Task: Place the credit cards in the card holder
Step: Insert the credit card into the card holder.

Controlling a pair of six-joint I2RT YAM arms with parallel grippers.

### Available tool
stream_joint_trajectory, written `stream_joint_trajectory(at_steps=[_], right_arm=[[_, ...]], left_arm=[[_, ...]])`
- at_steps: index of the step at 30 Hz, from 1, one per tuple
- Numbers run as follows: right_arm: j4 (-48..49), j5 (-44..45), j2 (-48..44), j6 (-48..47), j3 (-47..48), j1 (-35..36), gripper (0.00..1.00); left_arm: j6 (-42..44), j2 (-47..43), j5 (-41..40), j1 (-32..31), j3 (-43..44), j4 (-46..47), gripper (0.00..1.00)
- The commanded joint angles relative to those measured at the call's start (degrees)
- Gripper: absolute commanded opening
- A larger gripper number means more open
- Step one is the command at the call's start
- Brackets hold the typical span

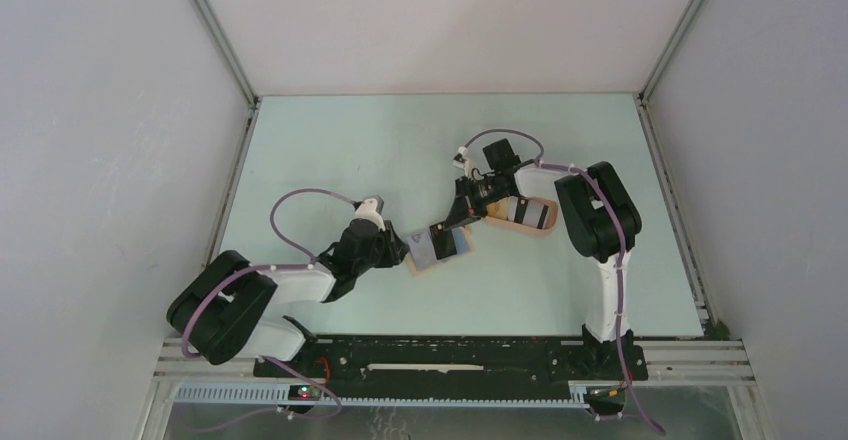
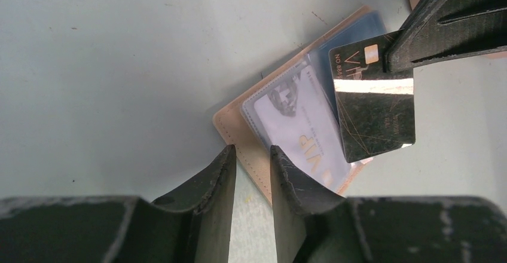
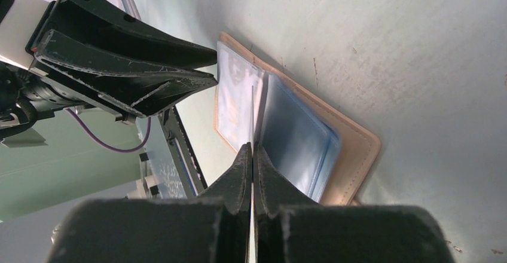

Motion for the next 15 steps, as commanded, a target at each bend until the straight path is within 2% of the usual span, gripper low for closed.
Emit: stream_joint_trajectory(at_steps=[1, 15], right_arm=[[-0.3, 1.6, 1.0, -0.2, 1.4, 0.8, 0.0], [0.9, 8.9, -1.5, 1.0, -0.6, 1.5, 0.0]], left_arm=[[1.3, 1.3, 1.6, 0.1, 0.0, -2.8, 0.33], [1.4, 2.0, 0.1, 0.4, 0.1, -3.3, 0.33]])
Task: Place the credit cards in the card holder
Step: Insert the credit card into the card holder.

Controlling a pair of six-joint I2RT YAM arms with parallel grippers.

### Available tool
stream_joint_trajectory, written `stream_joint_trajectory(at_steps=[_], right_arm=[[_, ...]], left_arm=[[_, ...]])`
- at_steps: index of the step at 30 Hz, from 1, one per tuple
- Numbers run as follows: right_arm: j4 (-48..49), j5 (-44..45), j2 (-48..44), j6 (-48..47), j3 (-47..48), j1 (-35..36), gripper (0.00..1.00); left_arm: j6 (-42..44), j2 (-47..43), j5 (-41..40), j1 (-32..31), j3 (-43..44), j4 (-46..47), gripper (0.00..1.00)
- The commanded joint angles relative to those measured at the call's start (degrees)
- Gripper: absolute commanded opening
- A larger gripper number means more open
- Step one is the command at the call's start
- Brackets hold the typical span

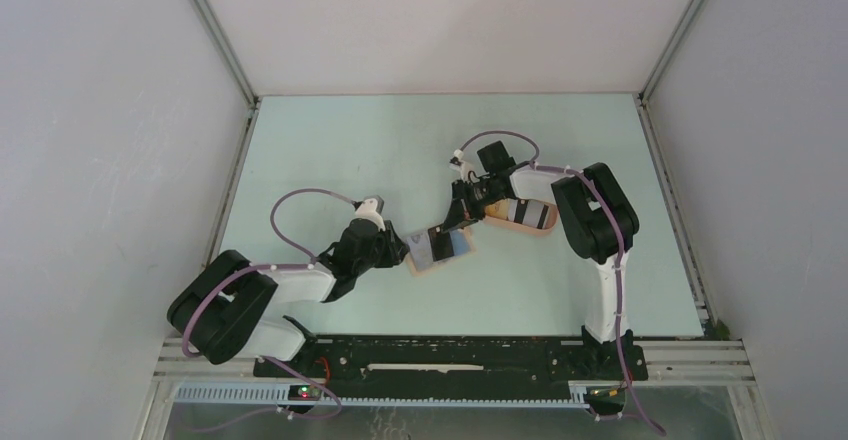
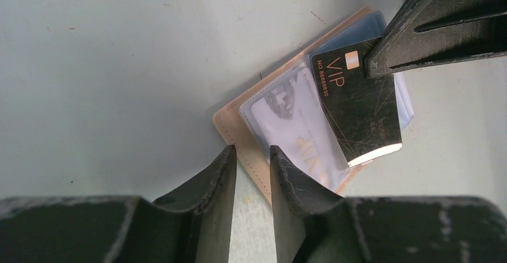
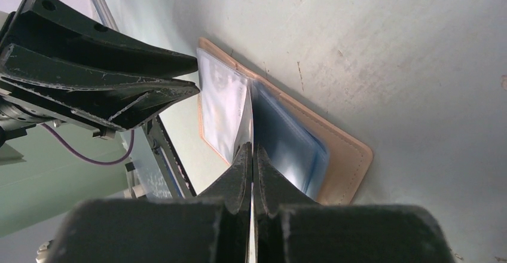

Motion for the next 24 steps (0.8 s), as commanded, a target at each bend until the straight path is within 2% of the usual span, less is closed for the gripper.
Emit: stream_joint_trajectory(at_steps=[1, 8, 14, 24], right_arm=[[1.2, 3.8, -1.4, 0.4, -0.5, 0.2, 0.0], [0.4, 4.9, -2.0, 0.0, -0.5, 0.9, 0.0], [-0.5, 9.6, -3.0, 2.9, -1.6, 1.4, 0.0], [-0.5, 9.8, -3.1, 2.9, -1.6, 3.1, 0.0]], left_arm=[[1.4, 1.9, -0.3, 0.3, 0.2, -3.6, 0.32], [1.4, 1.9, -0.4, 0.5, 0.1, -3.8, 0.32], [2.0, 0.6, -0.6, 0.6, 0.1, -5.3, 0.32], [2.5, 1.0, -0.4, 0.9, 0.4, -5.5, 0.31]])
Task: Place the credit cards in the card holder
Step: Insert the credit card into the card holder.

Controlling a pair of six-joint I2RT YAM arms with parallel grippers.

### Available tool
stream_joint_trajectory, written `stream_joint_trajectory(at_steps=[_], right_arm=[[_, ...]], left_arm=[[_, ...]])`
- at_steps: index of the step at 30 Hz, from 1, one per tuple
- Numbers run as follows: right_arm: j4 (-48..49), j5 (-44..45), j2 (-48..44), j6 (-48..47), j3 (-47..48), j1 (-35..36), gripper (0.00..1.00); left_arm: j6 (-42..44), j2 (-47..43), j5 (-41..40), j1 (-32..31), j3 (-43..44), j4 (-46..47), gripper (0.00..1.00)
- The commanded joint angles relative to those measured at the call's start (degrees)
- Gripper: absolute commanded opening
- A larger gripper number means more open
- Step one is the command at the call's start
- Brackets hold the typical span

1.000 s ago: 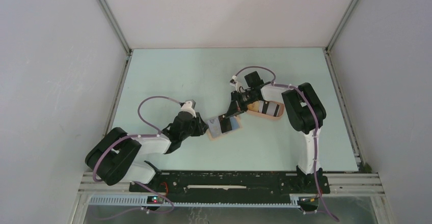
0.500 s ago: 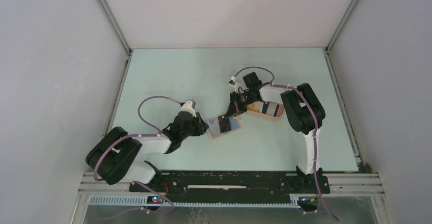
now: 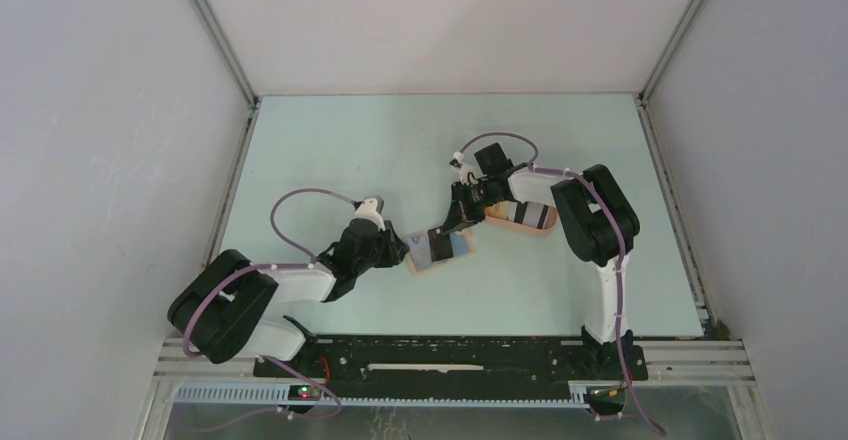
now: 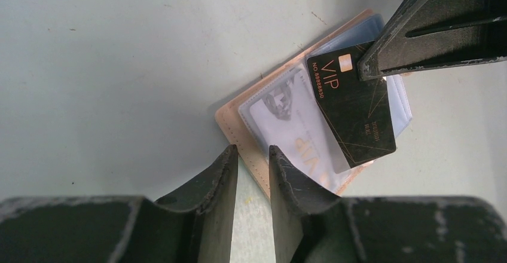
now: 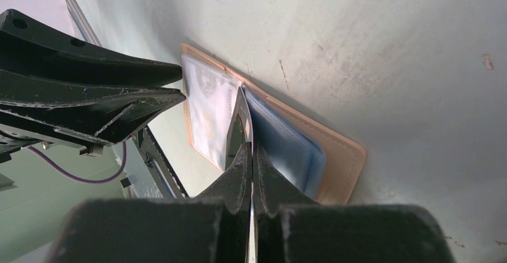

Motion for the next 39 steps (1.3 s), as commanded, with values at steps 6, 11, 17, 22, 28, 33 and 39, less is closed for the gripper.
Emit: stream_joint_trajectory(at_steps=[6, 11, 17, 22, 28, 33, 39], right_arm=[[0.0, 4.4, -1.4, 1.9, -0.6, 2.2, 0.0], [0.2, 4.3, -1.0, 3.1, -0.6, 2.3, 0.0], [0.9, 2.2, -0.5, 3.5, -0.4, 2.8, 0.0], [0.5, 1.5, 0.5, 3.1, 0.7, 3.8, 0.0], [-0.7, 0.9, 1.5, 2.5, 2.3, 4.8, 0.02], [-2.7, 1.3, 1.8, 1.0, 3.8, 5.1, 0.08], [-5.9, 2.9, 0.6, -2.6, 5.6, 5.1, 0.18]], left_arm=[[2.4, 0.9, 0.2, 0.4, 0.5, -5.5, 0.31], [2.5, 1.3, 0.3, 0.4, 0.6, -5.4, 0.31], [2.5, 2.1, 0.9, 0.4, 1.0, -5.1, 0.31], [2.6, 2.6, 1.3, 0.4, 1.2, -4.9, 0.31], [2.4, 3.6, 2.1, 0.4, 1.4, -4.0, 0.31], [2.2, 4.6, 2.8, 0.4, 1.7, -3.3, 0.31], [2.0, 4.1, 2.8, 0.4, 1.2, -3.2, 0.31]])
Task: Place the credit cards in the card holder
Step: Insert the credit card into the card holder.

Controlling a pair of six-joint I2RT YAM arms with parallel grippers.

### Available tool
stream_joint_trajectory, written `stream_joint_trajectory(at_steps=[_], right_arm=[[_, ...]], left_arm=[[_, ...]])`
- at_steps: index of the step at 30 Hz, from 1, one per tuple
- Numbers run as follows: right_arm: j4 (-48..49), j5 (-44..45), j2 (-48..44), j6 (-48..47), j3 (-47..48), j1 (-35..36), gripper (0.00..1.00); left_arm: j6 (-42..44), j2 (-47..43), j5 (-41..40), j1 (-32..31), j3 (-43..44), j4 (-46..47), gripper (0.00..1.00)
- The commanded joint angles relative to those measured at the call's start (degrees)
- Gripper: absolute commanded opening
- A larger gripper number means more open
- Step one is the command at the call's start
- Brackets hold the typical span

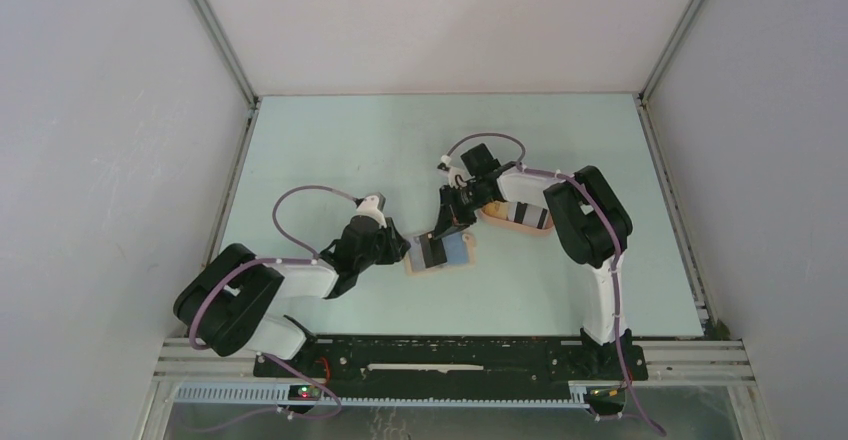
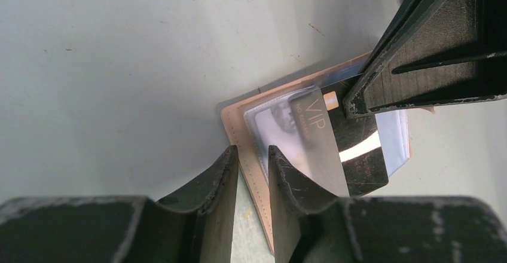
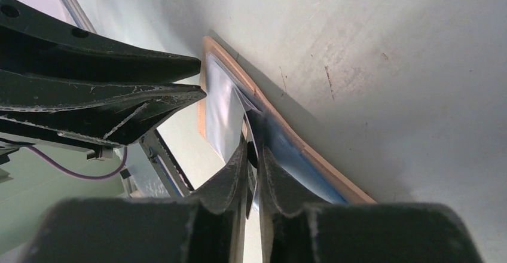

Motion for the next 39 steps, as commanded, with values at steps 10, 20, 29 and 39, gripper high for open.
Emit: stream_joint_trajectory(at_steps=[10, 20, 29, 39], right_arm=[[-7.4, 5.9, -1.6, -9.3, 4.6, 3.1, 0.4], [-12.3, 11.0, -2.1, -13.5, 7.2, 5.3, 0.46], [-14.8, 12.1, -1.5, -16.0, 8.9, 7.2, 0.54], [-17.7, 16.4, -4.3, -21.3, 10.5, 8.2, 0.63]], left_arm=[[0.3, 0.5, 1.5, 0.0, -0.9, -5.3, 0.31], [-0.5, -1.2, 1.7, 0.0, -2.4, -4.7, 0.33], [-1.6, -1.8, 4.7, 0.0, -4.3, -2.3, 0.35], [-1.9, -8.4, 4.1, 0.1, -7.6, -1.3, 0.51]])
